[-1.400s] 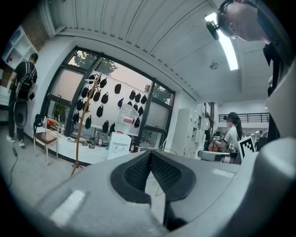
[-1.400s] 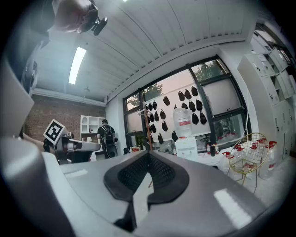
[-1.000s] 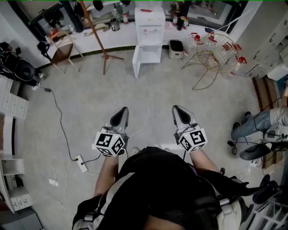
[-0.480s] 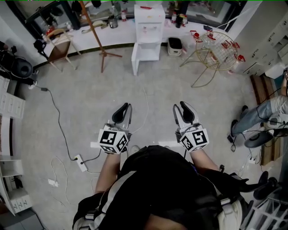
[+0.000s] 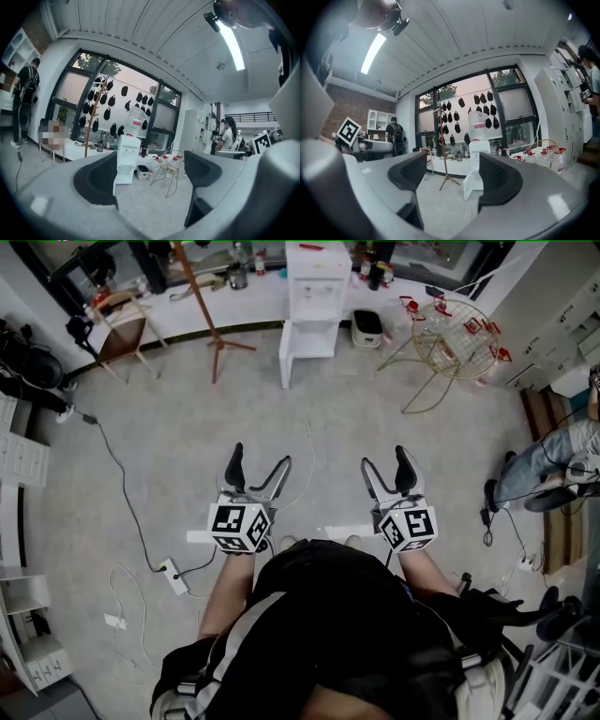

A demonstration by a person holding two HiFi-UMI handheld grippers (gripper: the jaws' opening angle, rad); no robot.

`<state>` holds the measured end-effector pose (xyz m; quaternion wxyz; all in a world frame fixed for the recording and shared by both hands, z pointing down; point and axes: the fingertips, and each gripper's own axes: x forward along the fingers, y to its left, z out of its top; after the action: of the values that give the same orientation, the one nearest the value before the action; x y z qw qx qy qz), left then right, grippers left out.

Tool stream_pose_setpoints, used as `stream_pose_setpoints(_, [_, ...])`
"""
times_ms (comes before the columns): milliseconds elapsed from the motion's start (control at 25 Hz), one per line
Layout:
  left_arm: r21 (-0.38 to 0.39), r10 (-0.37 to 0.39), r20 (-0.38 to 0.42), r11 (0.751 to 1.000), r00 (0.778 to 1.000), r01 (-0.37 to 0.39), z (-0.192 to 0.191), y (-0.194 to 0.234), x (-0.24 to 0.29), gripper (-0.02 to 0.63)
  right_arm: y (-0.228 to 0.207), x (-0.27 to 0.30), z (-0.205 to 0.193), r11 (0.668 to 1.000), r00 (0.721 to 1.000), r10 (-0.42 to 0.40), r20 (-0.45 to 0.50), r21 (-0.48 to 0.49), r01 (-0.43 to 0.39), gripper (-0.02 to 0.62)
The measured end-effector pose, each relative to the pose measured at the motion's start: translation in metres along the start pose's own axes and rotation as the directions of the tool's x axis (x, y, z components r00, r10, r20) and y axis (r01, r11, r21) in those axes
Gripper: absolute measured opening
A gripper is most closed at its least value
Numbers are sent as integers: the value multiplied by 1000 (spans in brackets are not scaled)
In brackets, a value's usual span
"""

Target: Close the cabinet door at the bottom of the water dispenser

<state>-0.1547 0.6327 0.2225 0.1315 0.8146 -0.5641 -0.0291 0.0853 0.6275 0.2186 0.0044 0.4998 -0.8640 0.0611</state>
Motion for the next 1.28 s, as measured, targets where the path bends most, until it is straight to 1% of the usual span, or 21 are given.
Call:
stream_pose_setpoints(120, [16,-35,-17,999,999,35,3,12,-7,445,18,6,-2,1000,1000,-26,-8,2,26,334])
stream_pose_setpoints(280, [50,-73,-32,996,997,75,2,24,-14,445,41,10,-12,1000,999,-27,-40,-5,27,334])
stream_pose_setpoints(400, [43,-76,-38,996,996,78,-3,34,-16,445,51,11,-19,999,998,-30,-58,-13,29,335])
stream_pose_setpoints(480, [32,-70,-37,997,997,71,-5,39,-13,444,49,15,-21,999,997,-33,-67,-16,32,335])
stream_pose_setpoints(680, [32,-50,-37,998,998,51,-3,50,4,443,34,40,-20,1000,998,-26,-61,-8,25,334])
stream_pose_setpoints(840, [45,-17,-43,999,999,19,2,59,30,444,9,77,-20,1000,999,-17,-51,15,18,337])
stream_pose_setpoints(960, [58,17,-47,998,999,-14,6,67,58,443,-14,117,-20,999,999,-6,-40,45,8,343])
stream_pose_setpoints(1120, [68,69,-31,995,997,-67,21,81,99,443,-38,172,-11,998,999,46,-29,46,-45,343])
stream_pose_setpoints(1280, [54,105,-5,993,994,-105,34,84,142,443,-75,207,-1,997,997,72,-23,30,-71,342])
